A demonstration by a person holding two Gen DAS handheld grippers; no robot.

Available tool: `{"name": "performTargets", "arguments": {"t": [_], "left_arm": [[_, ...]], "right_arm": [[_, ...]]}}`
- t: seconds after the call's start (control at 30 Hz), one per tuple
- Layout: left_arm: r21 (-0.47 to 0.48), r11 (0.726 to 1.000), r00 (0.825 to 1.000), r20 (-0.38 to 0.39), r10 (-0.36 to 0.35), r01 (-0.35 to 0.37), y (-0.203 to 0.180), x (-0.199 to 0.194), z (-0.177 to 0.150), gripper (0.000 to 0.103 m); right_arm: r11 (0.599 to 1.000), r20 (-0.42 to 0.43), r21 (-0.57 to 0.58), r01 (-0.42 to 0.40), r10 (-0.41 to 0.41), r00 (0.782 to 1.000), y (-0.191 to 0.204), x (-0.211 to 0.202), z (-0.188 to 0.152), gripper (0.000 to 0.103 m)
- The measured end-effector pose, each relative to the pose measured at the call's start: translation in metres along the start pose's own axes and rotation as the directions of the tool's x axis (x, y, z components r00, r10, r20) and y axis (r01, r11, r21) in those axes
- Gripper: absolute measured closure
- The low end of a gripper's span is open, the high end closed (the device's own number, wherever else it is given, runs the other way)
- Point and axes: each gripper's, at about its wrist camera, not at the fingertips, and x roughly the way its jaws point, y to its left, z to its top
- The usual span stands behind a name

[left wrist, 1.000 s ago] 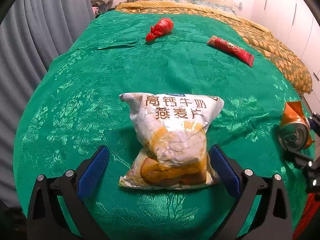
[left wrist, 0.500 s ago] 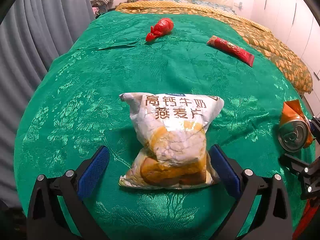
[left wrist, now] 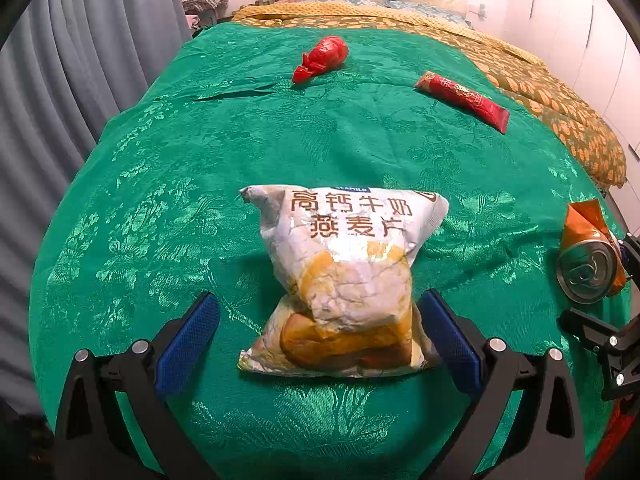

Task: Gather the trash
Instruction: 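Grasp the crushed orange Fanta can with the right tool while the left holds the oat bag, then carry the oat bag and Fanta can to the blue wastebasket and open both tools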

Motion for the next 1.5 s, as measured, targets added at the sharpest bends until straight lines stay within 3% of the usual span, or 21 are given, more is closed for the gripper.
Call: {"name": "performTargets", "arguments": {"t": [0.27,0.43,0.6,0.63,0.67,0.7,0.8,0.93,1.07,1.27,1.37,1.5], "left_arm": [[-0.002,1.0,1.0,-0.01,-0.001,0.001,0.0,-0.001,0.0,0.004],[-0.001,0.996,0.996,-0.01,-0.093,0.093,0.007,-0.007,-0.001,0.005],[0.022,0.992,0.992,-0.002,-0.124,0.124,-0.002,-0.007,0.007,0.007],[0.03,0.992,0.993,0.0,-0.119,0.119,-0.005,-0.007,0.01,0.009],[0.04,0.993,0.994,-0.003,-0.111,0.111,-0.008,-0.006,0.012,0.018],[0.048,0.993,0.995,-0.006,-0.105,0.105,-0.009,-0.005,0.013,0.035],[0.088,0.995,0.999,0.0,-0.054,0.053,-0.013,-0.008,0.013,0.059],[0.061,0.992,0.993,0.03,-0.11,0.108,-0.016,-0.028,0.008,0.063],[0.081,0.985,0.986,0.06,-0.156,0.151,-0.042,-0.05,0.003,0.063],[0.148,0.959,0.968,0.036,-0.248,0.24,-0.104,-0.065,-0.001,0.063],[0.194,0.935,0.953,0.014,-0.304,0.296,-0.146,-0.07,0.0,0.063],[0.237,0.901,0.929,-0.016,-0.371,0.364,-0.198,-0.072,0.001,0.063]], "right_arm": [[1.0,-0.019,0.004,0.001,-0.001,1.0,-0.001,-0.001,0.001,0.009],[0.993,-0.024,0.097,-0.067,0.07,0.997,-0.01,-0.022,0.009,0.01],[0.992,-0.075,0.117,-0.045,0.054,0.996,-0.006,-0.013,0.024,0.01],[0.993,-0.094,0.115,-0.021,0.032,0.995,-0.005,-0.008,0.025,0.013],[0.993,-0.102,0.12,-0.012,0.025,0.994,-0.006,-0.006,0.026,0.034],[0.991,-0.111,0.132,-0.008,0.022,0.994,-0.008,-0.005,0.025,0.041],[0.988,-0.07,0.151,-0.029,0.04,0.997,-0.011,-0.02,0.022,0.05],[0.983,-0.012,0.175,-0.057,0.06,0.998,-0.02,-0.044,0.015,0.051],[0.967,0.047,0.227,-0.118,0.11,0.993,-0.033,-0.065,0.006,0.052],[0.939,0.116,0.295,-0.179,0.151,0.982,-0.062,-0.098,-0.012,0.052],[0.926,0.142,0.336,-0.169,0.128,0.982,-0.092,-0.12,-0.031,0.051],[0.914,0.139,0.398,-0.075,0.021,0.99,-0.144,-0.144,-0.068,0.051]]}}
